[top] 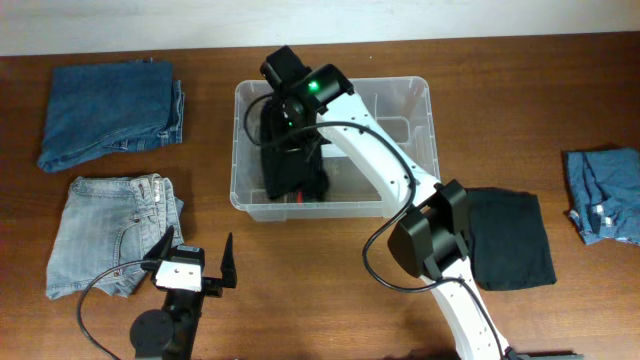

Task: Pack container
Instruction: 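Lower the black garment into the bin's left side and release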

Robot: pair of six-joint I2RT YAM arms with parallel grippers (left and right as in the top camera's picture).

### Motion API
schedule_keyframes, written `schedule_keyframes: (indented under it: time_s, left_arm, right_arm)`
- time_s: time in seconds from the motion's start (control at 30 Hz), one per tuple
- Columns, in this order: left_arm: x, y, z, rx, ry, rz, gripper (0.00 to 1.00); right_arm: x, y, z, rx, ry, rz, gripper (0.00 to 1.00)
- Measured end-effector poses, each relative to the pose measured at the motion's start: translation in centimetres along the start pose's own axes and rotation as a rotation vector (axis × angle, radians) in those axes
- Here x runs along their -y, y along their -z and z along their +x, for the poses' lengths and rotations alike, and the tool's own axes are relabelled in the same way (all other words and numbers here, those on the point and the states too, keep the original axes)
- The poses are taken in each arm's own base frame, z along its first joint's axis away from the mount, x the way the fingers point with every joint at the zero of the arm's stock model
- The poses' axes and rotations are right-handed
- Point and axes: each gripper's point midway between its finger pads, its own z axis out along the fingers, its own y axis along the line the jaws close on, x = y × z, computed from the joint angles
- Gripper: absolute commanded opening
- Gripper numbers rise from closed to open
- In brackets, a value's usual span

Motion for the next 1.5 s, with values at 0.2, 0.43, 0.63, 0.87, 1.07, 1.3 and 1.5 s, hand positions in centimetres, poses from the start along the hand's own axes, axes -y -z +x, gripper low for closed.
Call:
schedule_keyframes:
  time_s: [0.2, 0.43, 0.63, 0.87, 1.07, 1.3, 1.5]
  left_arm:
    - [0.0, 0.0, 0.0, 0.000, 0.000, 0.000, 0.99]
    - [0.0, 0.0, 0.0, 0.000, 0.000, 0.000, 0.99]
    - [0.0, 0.0, 0.0, 0.000, 0.000, 0.000, 0.99]
    - [0.0, 0.0, 0.0, 0.000, 0.000, 0.000, 0.99]
    - [0.0, 0.0, 0.0, 0.000, 0.000, 0.000, 0.99]
    - [0.0, 0.0, 0.0, 0.000, 0.000, 0.000, 0.99]
    - [0.0, 0.0, 0.0, 0.000, 0.000, 0.000, 0.99]
  right_arm:
    - [3.0, -0.5, -0.4, 0.004, -0.018, 0.084, 0.11]
    - [5.9, -4.0, 1.6, -0.076, -0.029, 0.162, 0.30]
    - [8.5, -4.3, 1.7, -0.092, -0.057, 0.212, 0.55]
    - [8.9, -1.3, -0.3, -0.023, -0.050, 0.249, 0.56]
    - [6.5, 1.9, -3.9, 0.118, -0.015, 0.148, 0.15]
    - [5.0, -0.2, -5.7, 0.177, 0.052, 0.061, 0.04]
    - [6.5, -4.9, -4.0, 0.115, 0.042, 0.080, 0.04]
